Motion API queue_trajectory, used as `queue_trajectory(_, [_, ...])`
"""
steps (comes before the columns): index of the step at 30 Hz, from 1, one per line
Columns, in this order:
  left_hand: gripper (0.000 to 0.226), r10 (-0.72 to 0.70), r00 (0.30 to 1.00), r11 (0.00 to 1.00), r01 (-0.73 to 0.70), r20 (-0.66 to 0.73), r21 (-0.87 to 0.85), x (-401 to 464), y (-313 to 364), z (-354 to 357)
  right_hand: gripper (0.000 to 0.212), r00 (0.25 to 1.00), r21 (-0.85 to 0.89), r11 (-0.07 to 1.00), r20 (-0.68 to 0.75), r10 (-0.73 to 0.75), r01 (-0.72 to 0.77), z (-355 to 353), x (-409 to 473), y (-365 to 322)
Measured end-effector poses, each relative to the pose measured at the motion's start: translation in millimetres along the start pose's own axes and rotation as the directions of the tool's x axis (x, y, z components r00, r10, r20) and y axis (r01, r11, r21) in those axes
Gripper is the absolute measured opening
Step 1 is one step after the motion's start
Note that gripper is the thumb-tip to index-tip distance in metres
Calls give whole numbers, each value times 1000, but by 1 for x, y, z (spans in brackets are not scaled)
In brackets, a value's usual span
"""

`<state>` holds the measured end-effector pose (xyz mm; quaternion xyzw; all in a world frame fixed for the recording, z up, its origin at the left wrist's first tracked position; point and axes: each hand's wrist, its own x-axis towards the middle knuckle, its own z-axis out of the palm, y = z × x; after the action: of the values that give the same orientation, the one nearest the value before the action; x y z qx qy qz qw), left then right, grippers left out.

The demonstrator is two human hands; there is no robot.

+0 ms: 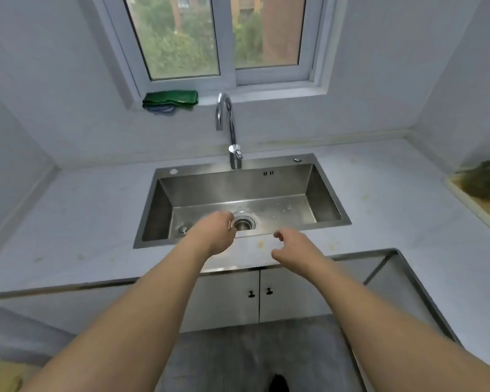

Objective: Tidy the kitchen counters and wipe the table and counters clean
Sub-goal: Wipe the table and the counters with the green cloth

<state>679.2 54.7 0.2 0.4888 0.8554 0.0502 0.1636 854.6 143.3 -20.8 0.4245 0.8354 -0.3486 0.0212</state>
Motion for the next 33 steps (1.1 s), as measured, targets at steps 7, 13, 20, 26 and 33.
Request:
queue_trajectory(7, [43, -85, 993, 995, 80, -80, -56, 81, -27, -70, 49, 982, -62, 981, 35, -184, 186, -59, 114, -67])
queue_trajectory(13, [42, -220, 958, 972, 200, -182, -120, 131, -98, -129, 45, 934, -80, 931, 72, -351, 356, -82, 190, -142])
queue_trajectory(20, [42, -278, 921, 952, 226, -273, -208, 195, -174, -209, 43, 910, 8, 911, -33, -412, 413, -111, 275, -244])
queue_trajectory(26, [33, -240, 923, 945, 151, -299, -291, 286, -235, -258, 41, 911, -33, 916, -98, -400, 399, -118, 374, -317])
queue_trajectory(33, [16, -274, 922, 907, 154, -272, -393, 400, -285, -284, 45, 974, -70, 978, -104, -202, 196, -120, 490, -350])
